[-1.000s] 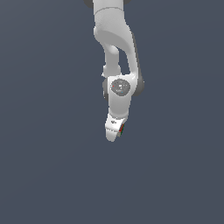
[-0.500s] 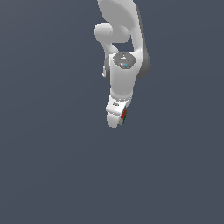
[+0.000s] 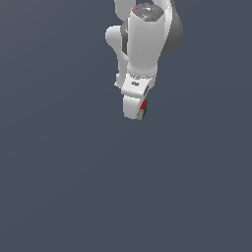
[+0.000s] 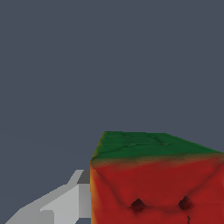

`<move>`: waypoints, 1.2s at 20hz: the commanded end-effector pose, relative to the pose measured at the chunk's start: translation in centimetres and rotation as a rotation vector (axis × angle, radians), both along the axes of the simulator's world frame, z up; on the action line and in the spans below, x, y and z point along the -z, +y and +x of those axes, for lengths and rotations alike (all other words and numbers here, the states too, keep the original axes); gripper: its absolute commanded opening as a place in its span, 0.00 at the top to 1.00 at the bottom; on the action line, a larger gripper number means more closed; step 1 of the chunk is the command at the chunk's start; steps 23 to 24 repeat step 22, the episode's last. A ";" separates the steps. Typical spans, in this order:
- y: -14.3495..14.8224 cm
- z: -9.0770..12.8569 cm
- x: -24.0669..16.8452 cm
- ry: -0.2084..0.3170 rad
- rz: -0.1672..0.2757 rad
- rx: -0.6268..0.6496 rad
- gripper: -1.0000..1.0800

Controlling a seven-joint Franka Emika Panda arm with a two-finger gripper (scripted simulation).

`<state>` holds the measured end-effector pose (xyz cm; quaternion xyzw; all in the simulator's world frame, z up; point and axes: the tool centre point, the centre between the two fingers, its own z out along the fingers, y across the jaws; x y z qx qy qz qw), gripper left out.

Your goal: Pick up the object and move it to a goal position.

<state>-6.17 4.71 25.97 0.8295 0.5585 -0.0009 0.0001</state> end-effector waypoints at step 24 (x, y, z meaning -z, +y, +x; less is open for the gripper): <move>1.2 -3.2 -14.3 -0.001 0.001 0.002 1.00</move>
